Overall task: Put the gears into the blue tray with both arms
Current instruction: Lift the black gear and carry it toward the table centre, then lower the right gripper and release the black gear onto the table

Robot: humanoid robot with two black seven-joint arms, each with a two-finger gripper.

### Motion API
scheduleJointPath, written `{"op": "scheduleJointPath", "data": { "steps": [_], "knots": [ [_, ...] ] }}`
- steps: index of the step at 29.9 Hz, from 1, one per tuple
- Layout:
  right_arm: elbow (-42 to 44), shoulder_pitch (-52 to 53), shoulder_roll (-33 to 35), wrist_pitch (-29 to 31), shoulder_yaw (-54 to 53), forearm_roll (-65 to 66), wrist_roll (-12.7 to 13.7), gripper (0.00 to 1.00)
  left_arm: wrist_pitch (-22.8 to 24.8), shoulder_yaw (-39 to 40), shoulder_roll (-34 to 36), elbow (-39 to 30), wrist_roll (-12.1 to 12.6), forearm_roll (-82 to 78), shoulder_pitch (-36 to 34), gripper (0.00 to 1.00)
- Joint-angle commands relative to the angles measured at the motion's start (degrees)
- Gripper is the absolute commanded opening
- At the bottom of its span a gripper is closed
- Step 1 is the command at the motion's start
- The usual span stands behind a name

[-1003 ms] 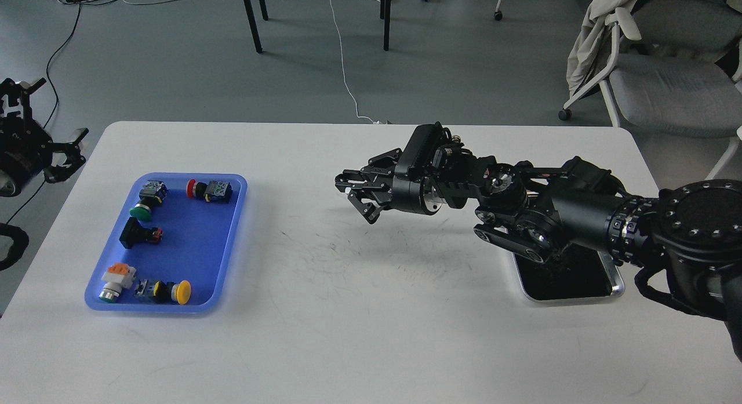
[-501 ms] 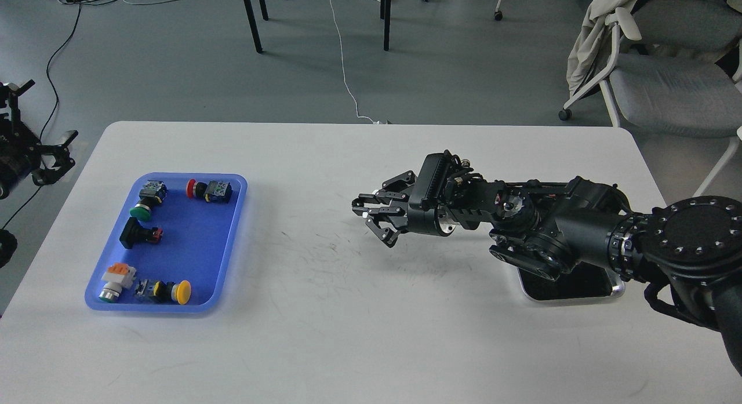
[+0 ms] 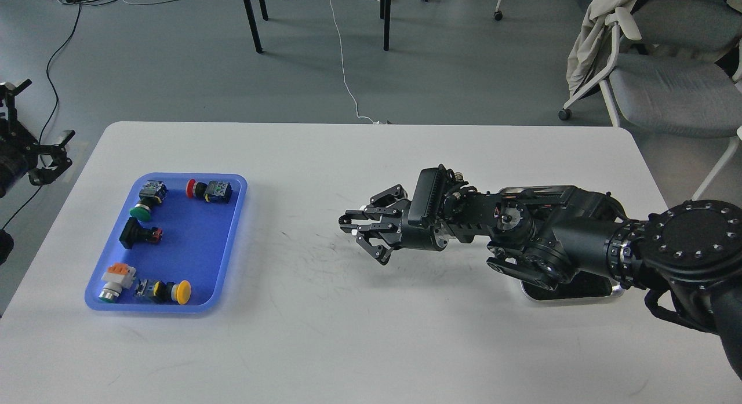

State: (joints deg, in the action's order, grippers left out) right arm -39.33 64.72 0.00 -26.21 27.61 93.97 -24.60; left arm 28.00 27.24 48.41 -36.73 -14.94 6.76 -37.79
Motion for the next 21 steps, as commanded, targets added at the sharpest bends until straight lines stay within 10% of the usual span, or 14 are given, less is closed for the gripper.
{"op": "scheduleJointPath", "data": {
  "steps": [1,21],
  "knots": [
    [-0.7,-0.9,0.0,-0.4,0.0,0.0,-0.5,0.0,0.0,0.0,0.4,0.0,0.0,0.0,0.1,0.99],
    [-0.6,-3.6,0.0,-1.7,0.0,0.1,-1.7,0.0,0.0,0.0,2.1,-0.7,0.0,0.0,0.5,0.99]
  ]
}}
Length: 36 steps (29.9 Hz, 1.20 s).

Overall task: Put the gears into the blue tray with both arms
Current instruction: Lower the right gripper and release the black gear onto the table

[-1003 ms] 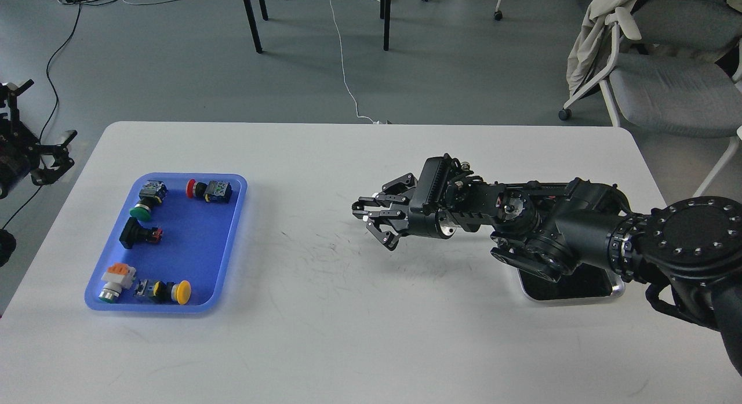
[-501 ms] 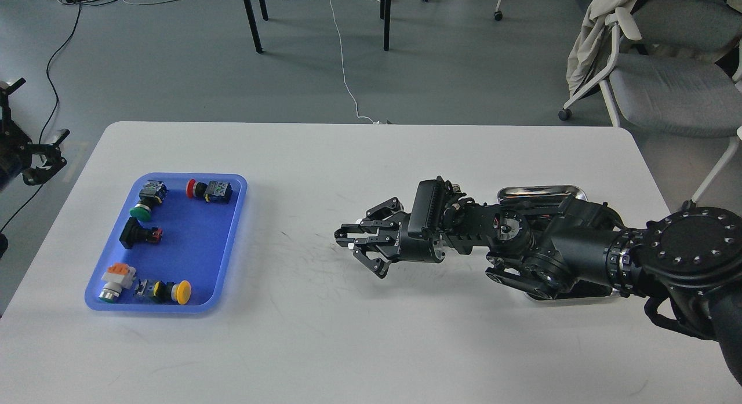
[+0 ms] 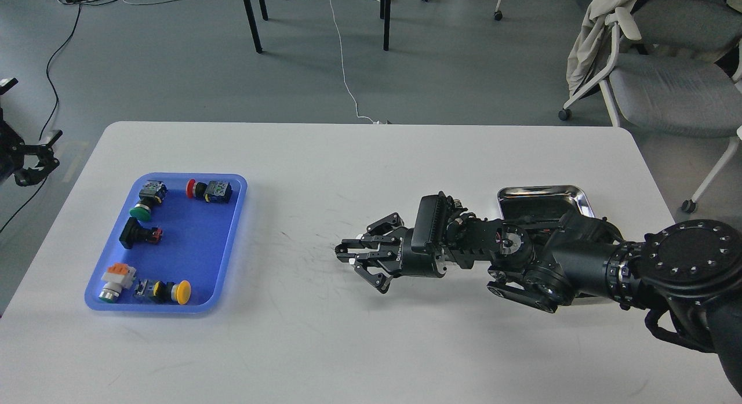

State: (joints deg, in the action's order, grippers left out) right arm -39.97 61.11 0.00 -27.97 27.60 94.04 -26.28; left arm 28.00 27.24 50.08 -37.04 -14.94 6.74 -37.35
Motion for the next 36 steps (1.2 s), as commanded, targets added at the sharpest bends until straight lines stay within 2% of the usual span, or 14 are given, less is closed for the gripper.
{"op": "scheduleJointPath", "data": {
  "steps": [1,4,12,16,20,22,28,32,36],
  "knots": [
    [0.1,0.0,0.0,0.2,0.0,0.0,0.0,0.01,0.0,0.0,0.7,-0.7,0.0,0.0,0.1,0.99],
    [0.3,-0.1,0.0,0.4,-0.1,-0.1,0.2,0.02,0.0,0.0,1.1,-0.9,0.0,0.0,0.6,0.99],
    [0.4,-0.4,0.0,0.5,-0.1,-0.1,0.4,0.17,0.0,0.0,1.2,-0.9,-0.1,0.0,0.7,0.99],
    [0.5,-0.3,0.0,0.5,-0.1,-0.1,0.4,0.29,0.0,0.0,1.3,-0.9,-0.1,0.0,0.7,0.99],
    [0.5,-0.3,0.0,0.5,-0.1,-0.2,0.4,0.31,0.0,0.1,1.5,-0.9,-0.1,0.0,0.7,0.99],
    [0.5,-0.3,0.0,0.4,-0.1,-0.2,0.4,0.37,0.0,0.0,1.6,-0.9,-0.1,0.0,0.7,0.99],
    [0.5,-0.3,0.0,0.3,-0.2,-0.2,0.4,0.43,0.0,0.1,1.7,-0.9,-0.1,0.0,0.7,0.99],
    [0.7,-0.3,0.0,0.3,-1.7,-0.3,0.4,0.57,0.0,0.0,1.7,-0.9,-0.1,0.0,0.8,0.99],
    [1.3,0.0,0.0,0.5,-5.3,-1.0,0.5,0.62,0.0,0.0,1.7,-0.9,-0.1,0.0,1.1,0.99]
  ]
}}
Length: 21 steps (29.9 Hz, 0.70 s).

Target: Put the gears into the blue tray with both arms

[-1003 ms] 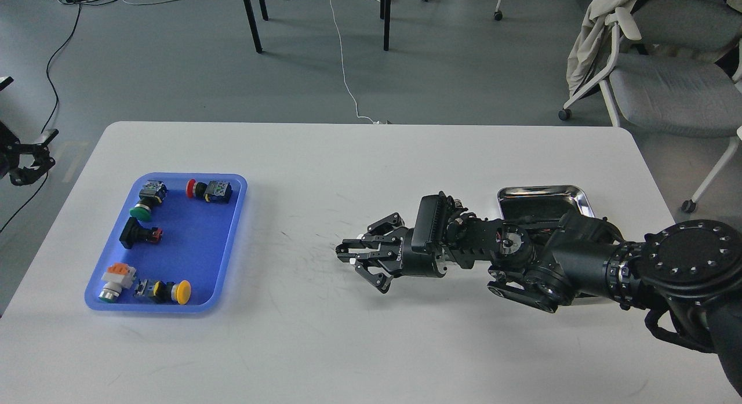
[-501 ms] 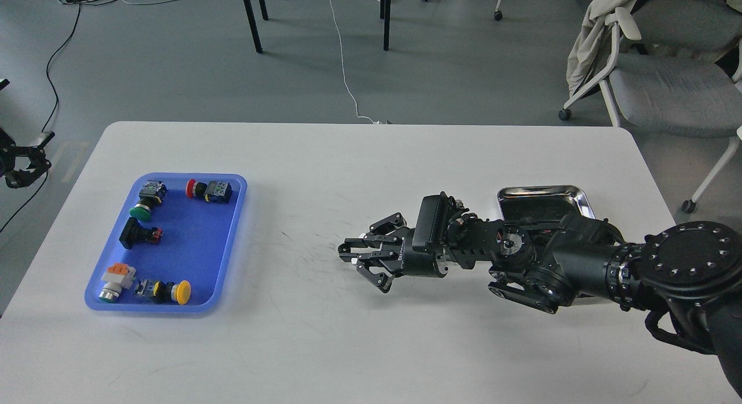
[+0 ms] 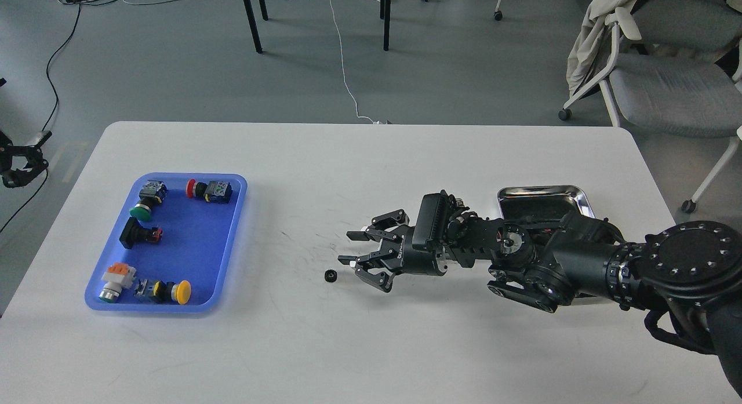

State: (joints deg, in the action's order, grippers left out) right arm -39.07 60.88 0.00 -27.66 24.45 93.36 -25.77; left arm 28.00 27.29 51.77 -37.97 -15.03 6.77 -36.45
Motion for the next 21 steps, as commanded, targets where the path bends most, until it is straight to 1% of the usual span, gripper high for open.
{"op": "scheduleJointPath", "data": {
  "steps": [1,5,9,13,16,18,21],
  "knots": [
    [0.4,0.4,0.0,0.3,-2.8,-0.5,0.1,0.63,0.0,0.0,0.0,0.0,0.1,0.0,0.1,0.99],
    [0.4,0.8,0.0,0.4,-6.1,-1.5,0.1,0.71,0.0,-0.1,0.1,0.0,0.0,-0.1,0.3,0.99],
    [0.1,1.9,0.0,0.4,-8.2,-4.8,0.0,0.74,0.0,-0.5,0.1,-0.1,0.2,-0.3,0.7,0.99],
    [-0.6,2.6,0.0,0.6,-10.3,-10.3,0.1,0.77,0.0,-0.7,0.2,-0.2,0.5,-0.6,0.8,0.99],
    [-0.9,2.9,0.0,0.9,-11.6,-15.2,0.1,0.81,0.0,-0.9,0.3,-0.4,0.6,-1.1,0.8,0.99],
    [-1.7,3.6,1.7,0.9,-11.8,-17.3,0.1,0.81,0.0,-0.9,0.3,-0.5,0.5,-2.5,0.7,0.99],
    [-3.6,3.9,5.1,0.9,-12.6,-21.1,0.1,0.84,0.0,-0.8,2.0,-3.7,0.4,-6.5,0.5,0.99]
  ]
}}
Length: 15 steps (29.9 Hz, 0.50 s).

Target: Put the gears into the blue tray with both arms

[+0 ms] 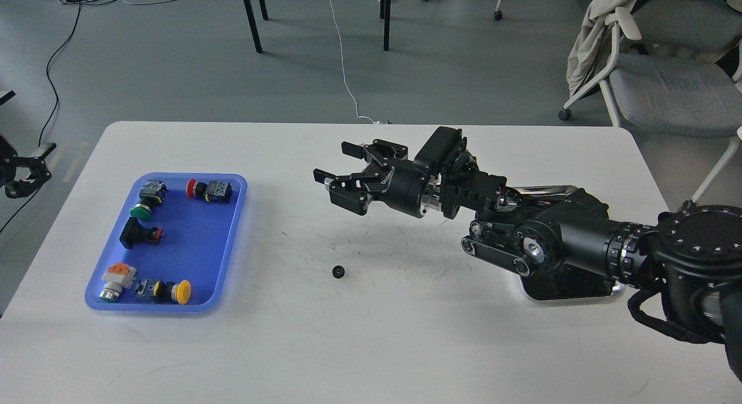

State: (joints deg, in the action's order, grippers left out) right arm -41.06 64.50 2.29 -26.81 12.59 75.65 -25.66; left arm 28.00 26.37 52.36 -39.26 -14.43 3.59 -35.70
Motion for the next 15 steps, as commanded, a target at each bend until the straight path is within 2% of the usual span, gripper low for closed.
{"op": "scheduleJointPath", "data": {
  "steps": [1,11,15],
  "knots": [
    [-2.1,0.3,3.8,0.0,-1.0,-4.8,0.0,0.84,0.0,0.2,2.0,-3.3,-0.2,-4.6,-0.2,0.99],
    [-8.2,0.3,14.9,0.1,-3.7,-20.3,0.3,0.93,0.0,0.4,7.1,-16.6,-0.4,-13.1,-0.3,0.99],
    [-9.4,0.0,17.7,0.1,-4.1,-29.8,1.7,0.94,0.0,0.2,9.1,-22.9,-0.4,-21.4,-0.2,0.99]
  ]
}}
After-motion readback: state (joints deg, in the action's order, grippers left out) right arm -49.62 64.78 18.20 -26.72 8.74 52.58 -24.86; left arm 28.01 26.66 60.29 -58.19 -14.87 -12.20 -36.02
